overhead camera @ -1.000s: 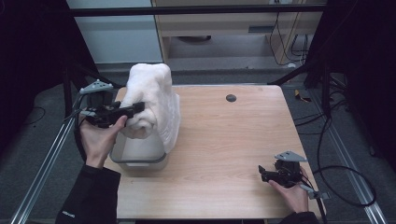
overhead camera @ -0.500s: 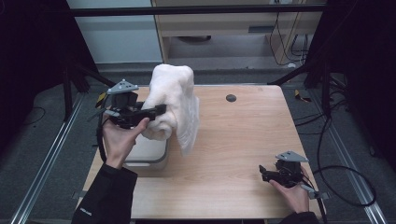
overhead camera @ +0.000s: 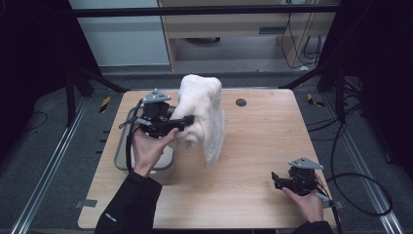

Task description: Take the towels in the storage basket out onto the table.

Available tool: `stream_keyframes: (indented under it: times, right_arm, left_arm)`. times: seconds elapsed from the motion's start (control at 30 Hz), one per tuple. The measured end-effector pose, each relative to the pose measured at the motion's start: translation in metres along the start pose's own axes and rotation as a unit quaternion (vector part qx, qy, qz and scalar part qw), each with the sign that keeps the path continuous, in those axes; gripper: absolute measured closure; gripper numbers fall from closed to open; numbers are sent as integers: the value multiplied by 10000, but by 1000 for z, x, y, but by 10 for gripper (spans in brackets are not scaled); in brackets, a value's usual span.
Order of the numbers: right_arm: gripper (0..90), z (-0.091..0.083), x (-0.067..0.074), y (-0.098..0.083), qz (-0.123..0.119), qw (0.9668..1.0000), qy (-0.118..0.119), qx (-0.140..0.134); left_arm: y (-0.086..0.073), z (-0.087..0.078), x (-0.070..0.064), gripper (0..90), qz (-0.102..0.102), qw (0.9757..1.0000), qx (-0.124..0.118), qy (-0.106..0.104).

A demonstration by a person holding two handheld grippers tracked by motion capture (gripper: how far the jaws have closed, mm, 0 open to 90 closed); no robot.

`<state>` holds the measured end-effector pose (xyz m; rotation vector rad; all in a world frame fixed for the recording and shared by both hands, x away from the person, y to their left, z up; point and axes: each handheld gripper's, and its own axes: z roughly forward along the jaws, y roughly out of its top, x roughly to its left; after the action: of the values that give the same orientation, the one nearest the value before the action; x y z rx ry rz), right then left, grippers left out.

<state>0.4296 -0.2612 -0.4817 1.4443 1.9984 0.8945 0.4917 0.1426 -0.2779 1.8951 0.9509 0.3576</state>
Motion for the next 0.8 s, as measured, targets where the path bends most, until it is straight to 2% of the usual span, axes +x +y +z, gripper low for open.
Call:
stream_keyframes:
  times: [0.57,0.8]
  right_arm:
    - [120,0,-1,0,1,10000,-19,-11]
    - [120,1,-2,0,-14,10000,-35,-2]
  left_arm:
    - [-21,47,-17,575,79,9996,240,-140]
    - [-35,67,-22,575,27,9992,332,-208]
